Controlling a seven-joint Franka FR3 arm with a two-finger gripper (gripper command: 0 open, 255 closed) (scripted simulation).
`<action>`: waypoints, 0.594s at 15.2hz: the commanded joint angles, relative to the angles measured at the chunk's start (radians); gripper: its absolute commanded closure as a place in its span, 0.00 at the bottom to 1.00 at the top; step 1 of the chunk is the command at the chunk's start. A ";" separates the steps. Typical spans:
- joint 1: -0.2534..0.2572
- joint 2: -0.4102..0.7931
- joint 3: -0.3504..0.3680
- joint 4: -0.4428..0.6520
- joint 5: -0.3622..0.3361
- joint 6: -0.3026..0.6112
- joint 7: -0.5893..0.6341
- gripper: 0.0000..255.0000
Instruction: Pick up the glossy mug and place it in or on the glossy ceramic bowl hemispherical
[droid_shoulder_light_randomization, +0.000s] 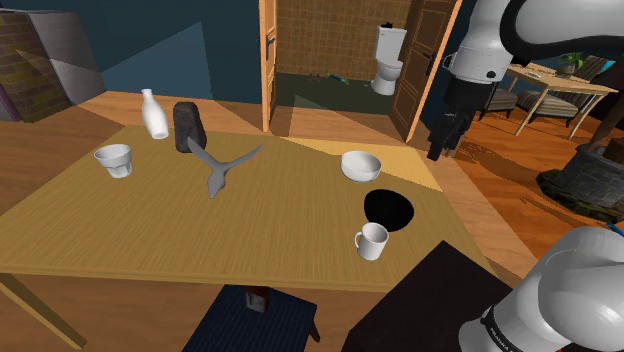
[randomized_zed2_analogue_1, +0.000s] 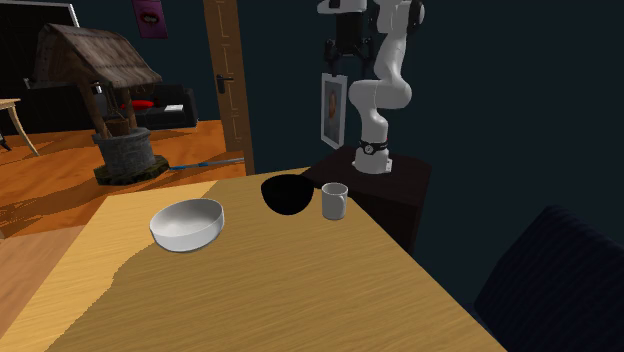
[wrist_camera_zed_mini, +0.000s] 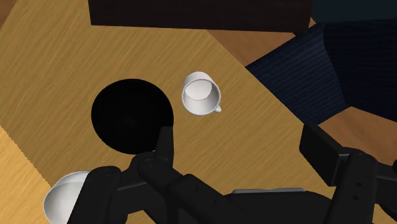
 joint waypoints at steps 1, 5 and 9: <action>0.000 0.000 0.000 0.000 0.000 0.000 0.000 0.00; -0.013 0.032 -0.009 -0.110 0.001 0.137 0.019 0.00; -0.025 0.089 -0.019 -0.201 0.004 0.282 0.036 0.00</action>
